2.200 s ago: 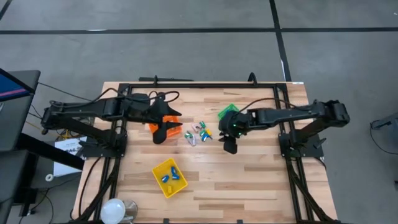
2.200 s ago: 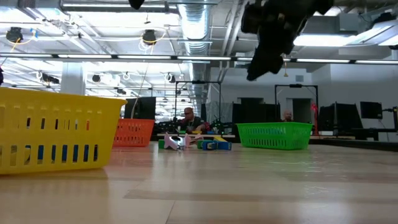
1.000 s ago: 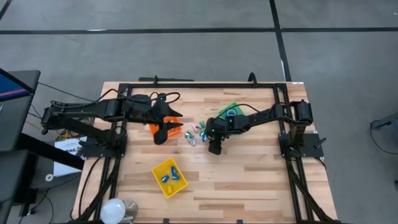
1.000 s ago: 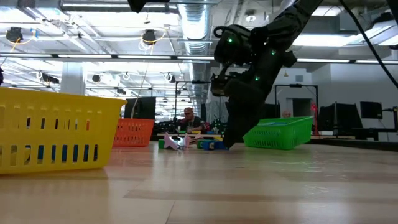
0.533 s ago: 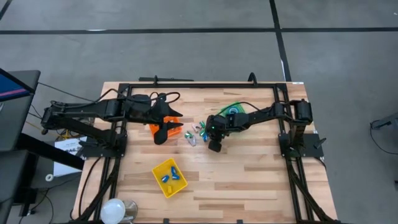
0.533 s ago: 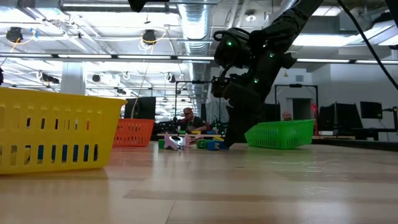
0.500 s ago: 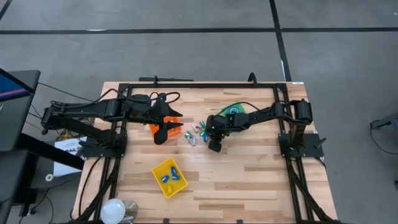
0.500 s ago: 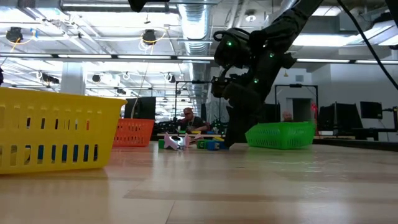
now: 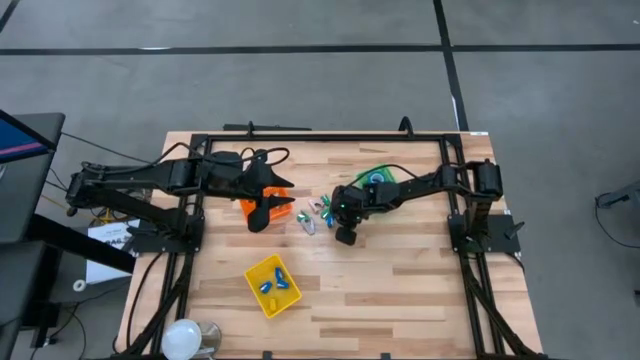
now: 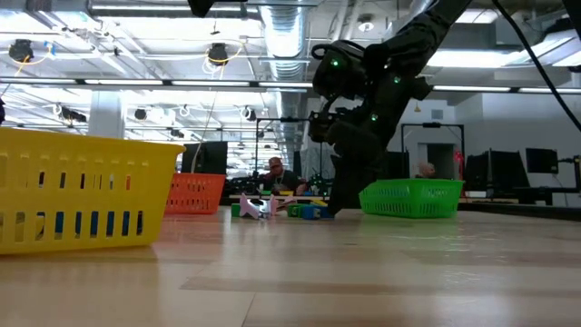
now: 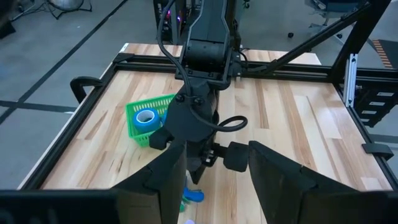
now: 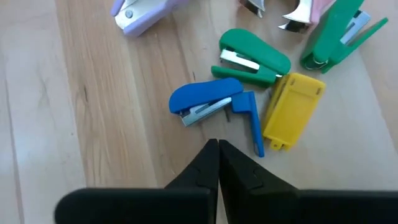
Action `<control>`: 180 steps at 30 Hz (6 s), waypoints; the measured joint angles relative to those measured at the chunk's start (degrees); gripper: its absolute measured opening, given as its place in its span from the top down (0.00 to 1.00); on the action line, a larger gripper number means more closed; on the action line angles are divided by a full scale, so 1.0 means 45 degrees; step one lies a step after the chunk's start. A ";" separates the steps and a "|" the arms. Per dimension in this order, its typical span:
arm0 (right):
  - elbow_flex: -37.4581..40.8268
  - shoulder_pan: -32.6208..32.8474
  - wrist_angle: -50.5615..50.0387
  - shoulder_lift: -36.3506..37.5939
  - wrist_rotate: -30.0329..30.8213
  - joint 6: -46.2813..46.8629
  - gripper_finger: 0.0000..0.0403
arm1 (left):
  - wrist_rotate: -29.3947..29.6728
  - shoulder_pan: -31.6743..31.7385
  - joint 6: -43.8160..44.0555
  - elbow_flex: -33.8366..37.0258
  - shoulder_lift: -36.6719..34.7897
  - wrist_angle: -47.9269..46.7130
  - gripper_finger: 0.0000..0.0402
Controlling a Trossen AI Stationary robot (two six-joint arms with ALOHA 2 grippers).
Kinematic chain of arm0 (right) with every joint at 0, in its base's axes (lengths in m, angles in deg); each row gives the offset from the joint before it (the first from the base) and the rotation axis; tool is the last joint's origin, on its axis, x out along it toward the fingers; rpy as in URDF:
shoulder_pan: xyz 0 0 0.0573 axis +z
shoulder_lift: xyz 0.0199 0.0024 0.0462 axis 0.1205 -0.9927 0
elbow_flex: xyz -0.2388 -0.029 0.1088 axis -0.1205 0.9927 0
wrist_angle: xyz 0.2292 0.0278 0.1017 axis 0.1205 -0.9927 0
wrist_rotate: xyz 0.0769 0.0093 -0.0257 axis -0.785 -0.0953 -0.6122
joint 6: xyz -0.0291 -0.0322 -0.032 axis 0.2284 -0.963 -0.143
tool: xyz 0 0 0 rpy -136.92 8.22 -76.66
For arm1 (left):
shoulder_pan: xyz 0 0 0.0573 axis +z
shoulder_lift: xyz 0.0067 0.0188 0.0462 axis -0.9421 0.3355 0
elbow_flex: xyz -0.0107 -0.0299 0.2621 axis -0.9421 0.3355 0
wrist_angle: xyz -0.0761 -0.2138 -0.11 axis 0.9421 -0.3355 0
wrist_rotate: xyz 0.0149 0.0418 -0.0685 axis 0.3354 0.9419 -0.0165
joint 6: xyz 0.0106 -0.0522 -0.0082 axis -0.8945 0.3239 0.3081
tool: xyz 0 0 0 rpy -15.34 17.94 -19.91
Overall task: Pick and place Stapler, Stapler remover, tape
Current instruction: Put the blue stapler into the yellow basket, then put the yellow stapler into the yellow basket
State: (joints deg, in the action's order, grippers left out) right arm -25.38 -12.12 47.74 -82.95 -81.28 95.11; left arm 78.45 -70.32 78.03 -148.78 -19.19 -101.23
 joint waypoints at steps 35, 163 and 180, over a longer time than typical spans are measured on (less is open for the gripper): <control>-0.1467 -0.0111 -0.2340 0.1909 -0.0083 -0.3545 0.83 | 0.0000 0.0000 -0.0058 0.0000 -0.0005 0.0083 0.59; -0.3172 0.0487 0.2124 0.7515 -0.0327 -0.2195 0.85 | 0.0349 0.0000 0.0015 -0.0005 0.0002 0.4396 0.51; -0.3172 0.1017 0.4081 0.7538 -0.0335 -0.2200 0.85 | 0.0058 0.0000 0.0301 -0.0015 0.0628 0.6673 0.30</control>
State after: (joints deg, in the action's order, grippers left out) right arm -39.65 -7.54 66.11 -49.03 -82.79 85.21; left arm 78.71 -70.32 79.38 -148.84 -16.37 -71.20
